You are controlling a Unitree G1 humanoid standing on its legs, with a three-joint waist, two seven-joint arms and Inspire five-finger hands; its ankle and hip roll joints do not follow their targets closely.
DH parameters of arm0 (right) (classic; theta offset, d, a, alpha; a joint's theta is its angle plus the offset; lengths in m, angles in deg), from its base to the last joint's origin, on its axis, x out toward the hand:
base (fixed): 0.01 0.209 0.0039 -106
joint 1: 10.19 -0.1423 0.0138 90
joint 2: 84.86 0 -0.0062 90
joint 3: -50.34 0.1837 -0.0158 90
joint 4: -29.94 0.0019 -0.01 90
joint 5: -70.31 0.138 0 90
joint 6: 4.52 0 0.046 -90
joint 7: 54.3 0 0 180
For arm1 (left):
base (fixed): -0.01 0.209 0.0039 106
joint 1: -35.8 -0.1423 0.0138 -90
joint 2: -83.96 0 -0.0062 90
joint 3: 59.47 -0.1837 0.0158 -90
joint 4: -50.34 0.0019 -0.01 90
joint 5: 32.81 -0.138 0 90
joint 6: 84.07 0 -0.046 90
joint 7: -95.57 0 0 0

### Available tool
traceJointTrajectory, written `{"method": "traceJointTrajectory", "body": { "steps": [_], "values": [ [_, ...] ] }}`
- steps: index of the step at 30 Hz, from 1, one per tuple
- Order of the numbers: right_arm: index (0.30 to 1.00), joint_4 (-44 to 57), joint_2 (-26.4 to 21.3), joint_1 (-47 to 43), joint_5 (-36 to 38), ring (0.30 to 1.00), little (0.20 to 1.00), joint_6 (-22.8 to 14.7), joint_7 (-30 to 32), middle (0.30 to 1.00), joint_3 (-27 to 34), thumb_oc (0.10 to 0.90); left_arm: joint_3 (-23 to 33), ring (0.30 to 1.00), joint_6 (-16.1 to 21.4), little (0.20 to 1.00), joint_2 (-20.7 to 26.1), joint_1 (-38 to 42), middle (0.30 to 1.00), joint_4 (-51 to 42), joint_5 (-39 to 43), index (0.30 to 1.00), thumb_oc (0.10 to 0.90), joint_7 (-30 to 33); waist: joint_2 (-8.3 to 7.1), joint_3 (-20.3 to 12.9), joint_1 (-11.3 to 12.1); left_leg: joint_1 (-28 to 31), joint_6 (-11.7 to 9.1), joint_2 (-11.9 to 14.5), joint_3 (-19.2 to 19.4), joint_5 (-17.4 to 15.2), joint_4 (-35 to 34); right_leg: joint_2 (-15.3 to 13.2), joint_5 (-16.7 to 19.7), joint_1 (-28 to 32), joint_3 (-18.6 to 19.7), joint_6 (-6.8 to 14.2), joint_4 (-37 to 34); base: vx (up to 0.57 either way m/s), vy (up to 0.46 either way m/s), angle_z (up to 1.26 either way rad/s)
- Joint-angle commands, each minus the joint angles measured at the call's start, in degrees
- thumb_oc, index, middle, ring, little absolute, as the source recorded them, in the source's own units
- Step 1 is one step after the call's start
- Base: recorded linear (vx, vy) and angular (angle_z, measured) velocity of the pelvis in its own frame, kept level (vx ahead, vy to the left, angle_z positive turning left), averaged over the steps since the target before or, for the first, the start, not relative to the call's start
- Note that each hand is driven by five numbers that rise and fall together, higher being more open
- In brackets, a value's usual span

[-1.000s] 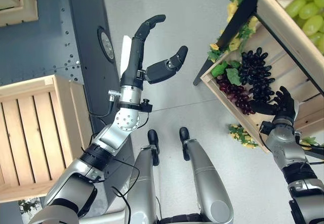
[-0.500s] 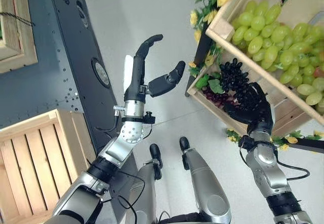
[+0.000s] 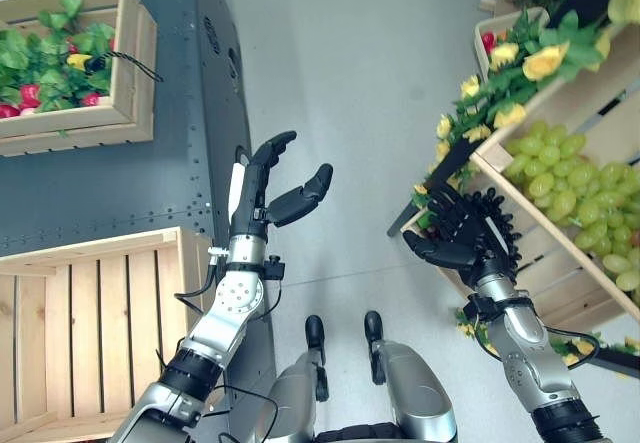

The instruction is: Pick up the fruits from the basket on one side to the basket on the other side

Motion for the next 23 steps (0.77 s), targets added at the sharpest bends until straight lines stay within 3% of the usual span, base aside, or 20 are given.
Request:
{"method": "traceJointTrajectory", "body": {
  "steps": [1,8,11,13,15,16,18,23],
  "values": [
    [0.9,1.4,-0.3,2.2,4.0,0.9,0.9,-0.8,-5.4,0.9,-1.0,0.8,2.9,0.9,4.2,0.9,0.5,-2.1,0.9,-2.3,-0.7,0.9,0.8,-1.1,-1.83,-12.9,1.5,-0.7,-0.1,-3.5,0.7,-5.1,0.1,1.6,2.9,0.6,0.6,1.8,-5.7,0.12,0.042,0.27],
    [0.9,-1.6,0.2,3.6,6.2,0.9,0.9,2.4,-8.6,0.9,-3.6,0.8,3.8,0.9,3.2,0.9,0.0,-5.1,0.9,-1.1,1.7,0.9,0.8,-5.1,-2.08,-17.4,3.1,1.7,-0.3,-3.2,-0.5,-4.1,-3.0,0.9,4.0,3.3,-0.1,2.0,-9.0,0.09,0.049,0.16],
    [0.9,-3.7,1.0,4.0,6.8,0.9,0.9,2.6,-8.5,0.9,-4.4,0.8,3.4,0.9,2.0,0.9,-0.6,-6.4,0.9,-0.6,6.8,0.9,0.8,-9.6,-1.88,-19.0,3.6,2.4,-0.2,-3.2,-0.3,-4.2,-3.4,0.5,4.2,4.1,-0.5,2.2,-9.7,0.04,0.07,0.16],
    [0.9,-6.3,2.2,3.8,5.8,0.9,0.9,2.2,-6.6,0.9,-5.5,0.8,2.4,0.9,1.4,0.9,-2.3,-7.2,0.9,0.7,15.5,0.9,0.8,-17.8,-1.51,-20.0,4.0,3.2,-0.2,-3.1,-0.6,-3.8,-4.6,0.1,4.6,4.8,-0.8,2.4,-10.5,0.03,0.069,0.04],
    [0.9,-8.8,3.4,3.7,4.2,0.9,0.9,1.2,-7.0,0.9,-6.4,0.8,1.6,0.9,0.3,0.9,-3.7,-8.4,0.9,0.7,19.5,0.9,0.8,-21.8,-1.11,-20.9,4.2,3.8,-0.3,-2.9,-0.6,-3.6,-5.4,-0.1,4.7,5.2,-0.9,2.6,-11.0,0.03,0.057,0.0],
    [0.9,-8.9,3.4,3.7,4.2,0.9,0.9,1.4,-7.1,0.9,-6.4,0.8,1.6,0.9,0.1,0.9,-3.7,-8.4,0.9,0.7,19.9,0.9,0.8,-22.0,-1.09,-20.9,4.2,3.8,-0.3,-2.9,-0.6,-3.6,-5.4,-0.1,4.7,5.3,-0.9,2.6,-11.0,0.03,0.059,0.02],
    [0.9,-13.3,5.3,3.2,1.2,0.9,0.9,3.0,-7.2,0.9,-8.5,0.8,0.3,0.9,-0.7,0.9,-5.3,-9.5,0.9,4.9,26.2,0.9,0.8,-29.4,-0.52,-22.0,4.6,4.5,-0.2,-3.0,-0.4,-4.0,-5.4,-0.5,4.8,5.9,-0.9,2.8,-11.5,0.04,0.058,0.01],
    [0.9,-22.4,7.0,2.9,-0.6,0.9,0.9,4.1,-8.0,0.9,-9.9,0.8,-1.0,0.9,-4.2,0.9,-6.6,-11.3,0.9,13.4,26.4,0.9,0.8,-37.0,0.23,-23.1,4.9,5.3,-0.1,-3.0,0.3,-4.6,-5.1,-0.9,4.3,6.7,-1.4,2.9,-11.4,0.04,0.054,0.0]
  ]
}}
